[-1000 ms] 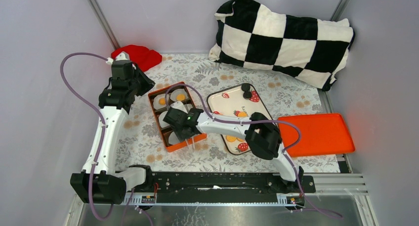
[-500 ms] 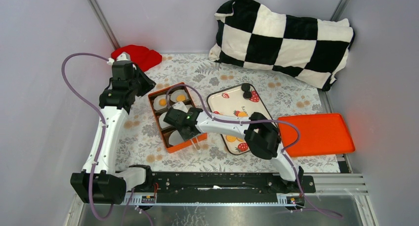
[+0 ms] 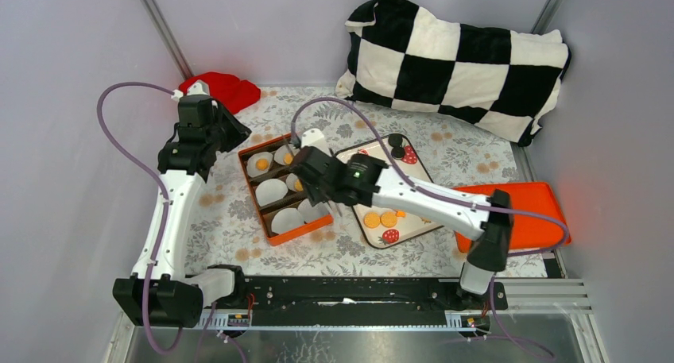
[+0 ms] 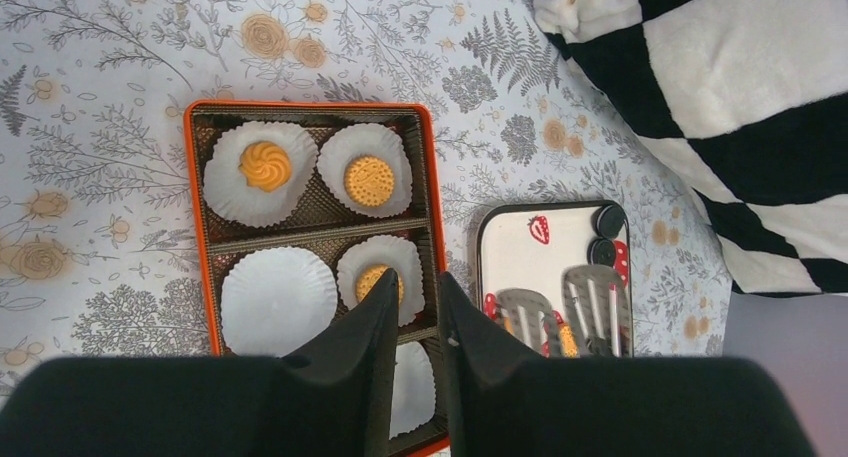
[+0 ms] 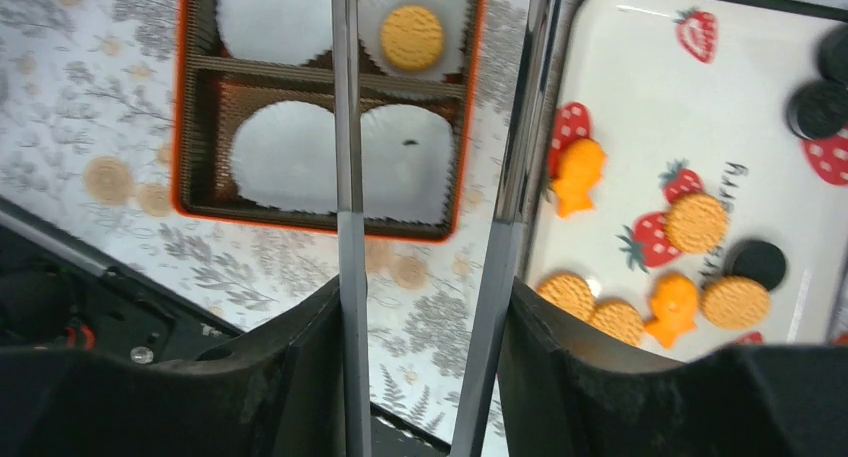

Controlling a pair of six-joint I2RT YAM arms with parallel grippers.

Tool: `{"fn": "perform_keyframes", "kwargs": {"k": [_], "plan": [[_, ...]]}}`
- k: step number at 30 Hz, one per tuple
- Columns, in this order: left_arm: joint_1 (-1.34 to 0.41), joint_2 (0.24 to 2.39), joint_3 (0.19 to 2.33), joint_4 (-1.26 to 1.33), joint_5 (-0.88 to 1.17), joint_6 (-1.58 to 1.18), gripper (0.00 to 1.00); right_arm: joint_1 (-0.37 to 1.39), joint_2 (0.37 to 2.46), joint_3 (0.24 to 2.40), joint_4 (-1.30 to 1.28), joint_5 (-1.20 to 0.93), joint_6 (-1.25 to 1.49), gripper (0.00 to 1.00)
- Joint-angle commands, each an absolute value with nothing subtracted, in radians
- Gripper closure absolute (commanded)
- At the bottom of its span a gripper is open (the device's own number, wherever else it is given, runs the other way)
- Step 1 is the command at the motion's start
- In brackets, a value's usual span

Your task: Pack the cookies

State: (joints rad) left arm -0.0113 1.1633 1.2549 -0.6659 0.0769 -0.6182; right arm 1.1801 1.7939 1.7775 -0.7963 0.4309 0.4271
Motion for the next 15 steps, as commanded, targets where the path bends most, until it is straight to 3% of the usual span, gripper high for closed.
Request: {"fn": "perform_keyframes", "kwargs": {"k": [1,9,15], "plan": [[-0.003,1.174,1.289,-0.627,0.132,-0.608,0.74,1.177,1.683,1.651,-0.843,0.533,0.459,0.47],[-0.003,1.185,1.264,-0.583,0.207,-0.627,0.74,1.171,1.538,1.449,-0.978,0.703,0.625,0.45],[-0.004,1.197,1.261,-0.567,0.254,-0.632,0.74,1.150,1.428,1.248,-0.988,0.657,0.759,0.45]]}}
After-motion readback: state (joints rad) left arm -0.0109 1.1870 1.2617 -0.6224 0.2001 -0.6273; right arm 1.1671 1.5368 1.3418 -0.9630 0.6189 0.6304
